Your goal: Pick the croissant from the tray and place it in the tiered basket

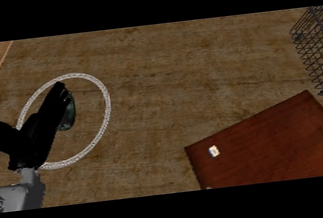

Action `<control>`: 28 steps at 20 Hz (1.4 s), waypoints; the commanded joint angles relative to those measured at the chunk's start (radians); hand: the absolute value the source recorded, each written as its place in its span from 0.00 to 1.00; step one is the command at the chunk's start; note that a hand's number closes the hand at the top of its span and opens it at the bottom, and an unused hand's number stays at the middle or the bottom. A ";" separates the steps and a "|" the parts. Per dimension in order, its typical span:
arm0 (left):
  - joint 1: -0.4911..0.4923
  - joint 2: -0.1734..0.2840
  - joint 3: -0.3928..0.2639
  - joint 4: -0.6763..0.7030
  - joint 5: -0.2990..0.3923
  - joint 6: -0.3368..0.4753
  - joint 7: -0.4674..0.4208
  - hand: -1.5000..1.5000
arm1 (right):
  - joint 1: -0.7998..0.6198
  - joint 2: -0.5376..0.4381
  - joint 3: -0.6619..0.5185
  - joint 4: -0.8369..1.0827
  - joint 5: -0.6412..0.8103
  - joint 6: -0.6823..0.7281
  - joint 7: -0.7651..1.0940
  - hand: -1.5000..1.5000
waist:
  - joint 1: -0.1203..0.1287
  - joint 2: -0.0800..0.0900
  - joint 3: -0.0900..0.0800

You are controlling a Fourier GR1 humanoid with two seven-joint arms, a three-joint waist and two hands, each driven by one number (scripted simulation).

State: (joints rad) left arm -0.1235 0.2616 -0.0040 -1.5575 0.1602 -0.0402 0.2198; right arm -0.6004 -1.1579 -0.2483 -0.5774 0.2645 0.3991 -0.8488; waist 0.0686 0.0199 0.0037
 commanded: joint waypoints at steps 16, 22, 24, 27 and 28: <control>0.024 -0.011 0.026 0.015 0.006 -0.014 -0.020 0.50 | -0.231 0.165 0.141 0.220 0.146 -0.100 -0.060 1.00 | -0.007 -0.001 -0.001; 0.032 -0.021 0.007 -0.017 -0.017 0.003 -0.008 0.50 | -0.235 0.222 0.037 0.292 0.058 -0.160 -0.085 1.00 | -0.013 -0.001 0.002; -0.020 -0.005 0.020 -0.029 -0.004 0.003 0.045 0.50 | -0.253 0.244 0.053 0.298 0.079 -0.170 -0.071 1.00 | -0.008 0.001 0.002; 0.036 -0.010 0.006 -0.025 -0.014 -0.017 -0.004 0.50 | -0.274 0.243 0.063 0.296 0.099 -0.167 -0.080 0.00 | -0.004 -0.001 0.000; -0.002 -0.027 0.008 0.006 -0.021 0.006 0.006 0.50 | -0.287 0.244 0.062 0.293 0.100 -0.158 -0.073 0.00 | -0.021 -0.003 -0.001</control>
State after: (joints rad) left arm -0.1123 0.2459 0.0042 -1.5725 0.1477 -0.0444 0.2309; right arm -0.8415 -1.0232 -0.1646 -0.3026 0.3929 0.2561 -0.8967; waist 0.0300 -0.0046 -0.0126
